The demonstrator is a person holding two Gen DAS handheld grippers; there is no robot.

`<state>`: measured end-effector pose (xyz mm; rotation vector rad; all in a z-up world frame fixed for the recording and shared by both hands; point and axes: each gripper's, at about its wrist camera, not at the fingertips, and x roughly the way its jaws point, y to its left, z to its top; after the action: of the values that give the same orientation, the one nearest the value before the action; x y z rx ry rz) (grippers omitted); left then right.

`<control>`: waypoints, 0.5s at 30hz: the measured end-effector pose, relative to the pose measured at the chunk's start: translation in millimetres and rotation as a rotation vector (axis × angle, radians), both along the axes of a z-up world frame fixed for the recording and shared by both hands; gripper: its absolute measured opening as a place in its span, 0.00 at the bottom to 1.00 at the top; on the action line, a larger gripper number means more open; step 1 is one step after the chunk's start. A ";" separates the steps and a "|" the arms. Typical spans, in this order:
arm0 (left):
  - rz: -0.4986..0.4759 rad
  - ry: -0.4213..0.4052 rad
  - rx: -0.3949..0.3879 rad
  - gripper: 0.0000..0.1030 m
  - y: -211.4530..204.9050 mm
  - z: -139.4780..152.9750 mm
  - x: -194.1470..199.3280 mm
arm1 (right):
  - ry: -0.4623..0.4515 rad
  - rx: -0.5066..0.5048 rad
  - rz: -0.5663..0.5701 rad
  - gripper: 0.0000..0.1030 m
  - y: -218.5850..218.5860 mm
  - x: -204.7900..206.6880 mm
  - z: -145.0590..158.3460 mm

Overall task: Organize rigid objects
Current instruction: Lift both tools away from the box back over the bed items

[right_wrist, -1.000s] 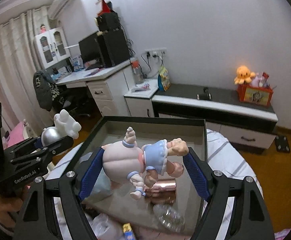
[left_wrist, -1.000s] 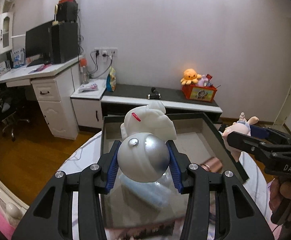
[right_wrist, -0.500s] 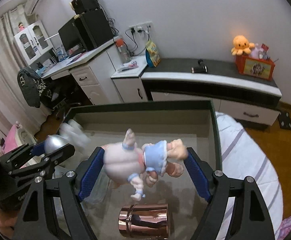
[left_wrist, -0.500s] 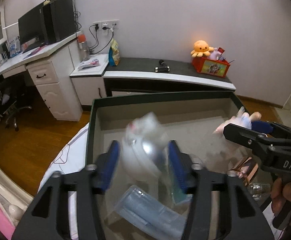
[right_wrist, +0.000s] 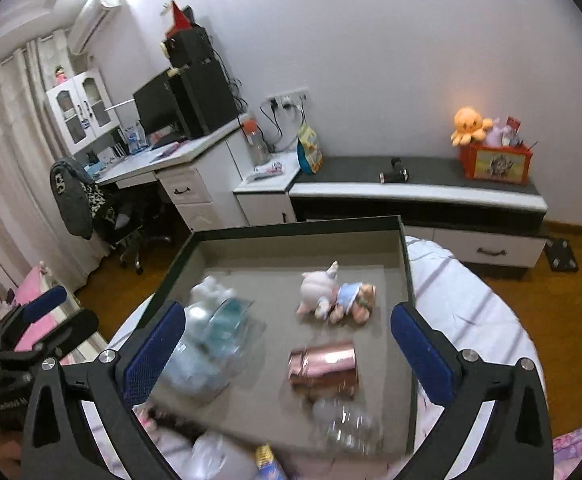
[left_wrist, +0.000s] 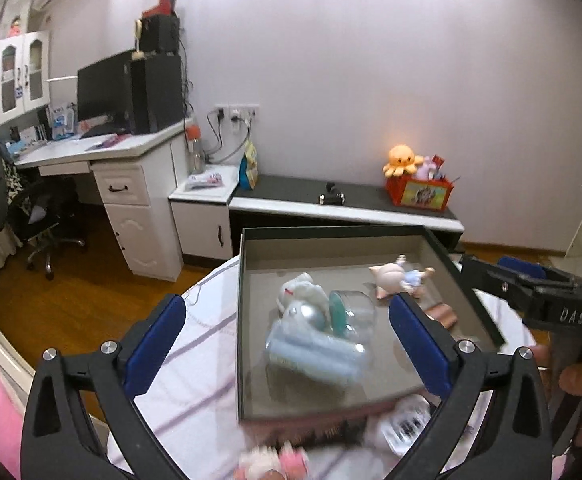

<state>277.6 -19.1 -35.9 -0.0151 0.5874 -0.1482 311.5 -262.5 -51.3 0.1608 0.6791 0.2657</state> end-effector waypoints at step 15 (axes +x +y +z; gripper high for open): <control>-0.006 -0.095 0.001 1.00 13.9 24.5 -142.9 | -0.137 -0.003 -0.004 1.00 18.1 -147.9 29.7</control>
<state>134.6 -5.2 -11.4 -0.0055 0.4930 -0.1536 163.5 -244.4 -21.5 0.1400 0.5436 0.2691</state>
